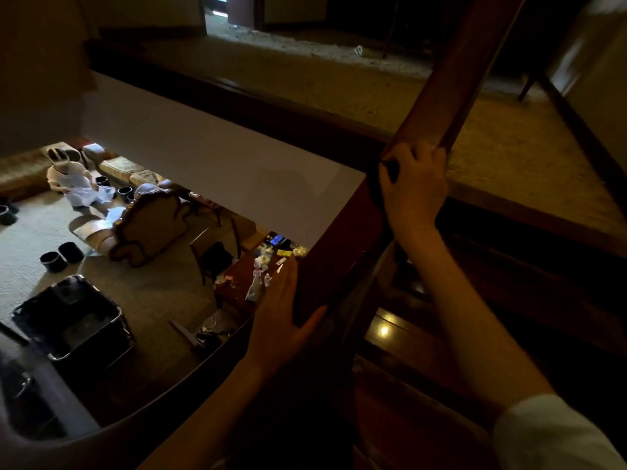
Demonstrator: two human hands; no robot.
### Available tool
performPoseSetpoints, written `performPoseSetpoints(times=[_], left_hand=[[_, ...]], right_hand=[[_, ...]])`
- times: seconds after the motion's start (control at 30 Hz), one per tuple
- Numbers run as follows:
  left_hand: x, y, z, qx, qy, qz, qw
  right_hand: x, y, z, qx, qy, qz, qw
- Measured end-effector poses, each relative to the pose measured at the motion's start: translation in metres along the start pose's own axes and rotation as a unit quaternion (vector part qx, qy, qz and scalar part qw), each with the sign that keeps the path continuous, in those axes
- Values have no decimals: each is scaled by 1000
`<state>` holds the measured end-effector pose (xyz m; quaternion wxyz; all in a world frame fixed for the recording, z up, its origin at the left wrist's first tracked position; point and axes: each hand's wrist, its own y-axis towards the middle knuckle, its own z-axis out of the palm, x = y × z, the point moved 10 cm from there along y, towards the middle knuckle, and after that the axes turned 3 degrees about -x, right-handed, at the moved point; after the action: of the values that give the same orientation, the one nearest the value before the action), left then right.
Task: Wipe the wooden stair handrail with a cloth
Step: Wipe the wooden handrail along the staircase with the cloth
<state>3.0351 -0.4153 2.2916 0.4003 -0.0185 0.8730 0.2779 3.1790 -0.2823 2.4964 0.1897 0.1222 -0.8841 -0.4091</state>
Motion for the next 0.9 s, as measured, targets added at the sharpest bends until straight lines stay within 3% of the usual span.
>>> performPoseSetpoints(times=[0.07, 0.13, 0.23, 0.37, 0.53, 0.67, 0.73, 0.77, 0.83, 0.87, 0.9], left_hand=[[-1, 0, -1, -3, -18, -8, 1000], [1, -1, -3, -7, -43, -24, 999], [15, -5, -14, -69, -106, -74, 989], [38, -13, -27, -136, -162, -167, 963], [32, -11, -26, -114, -180, -147, 966], [26, -9, -27, -90, -211, -167, 959], [20, -2, -30, -83, -230, -160, 956], [17, 2, -29, -73, -238, -160, 955], [20, 10, -28, -82, -285, -164, 941], [21, 17, -27, -87, -336, -187, 919], [19, 27, -24, -82, -382, -210, 896]], right_hand=[[12, 10, 17, 14, -88, -11, 996], [51, -20, 38, 70, -162, -102, 979], [98, -112, 55, 133, -117, -216, 960], [101, -158, 36, 118, 40, -181, 975], [98, -148, 26, 81, 67, -135, 985], [90, -143, 23, 88, 182, -46, 978], [76, -135, 20, 72, 299, 54, 950], [70, -130, 21, 68, 384, 115, 914], [68, -124, 30, 77, 541, 223, 807], [70, -122, 37, 84, 579, 259, 768], [74, -121, 44, 97, 588, 278, 753]])
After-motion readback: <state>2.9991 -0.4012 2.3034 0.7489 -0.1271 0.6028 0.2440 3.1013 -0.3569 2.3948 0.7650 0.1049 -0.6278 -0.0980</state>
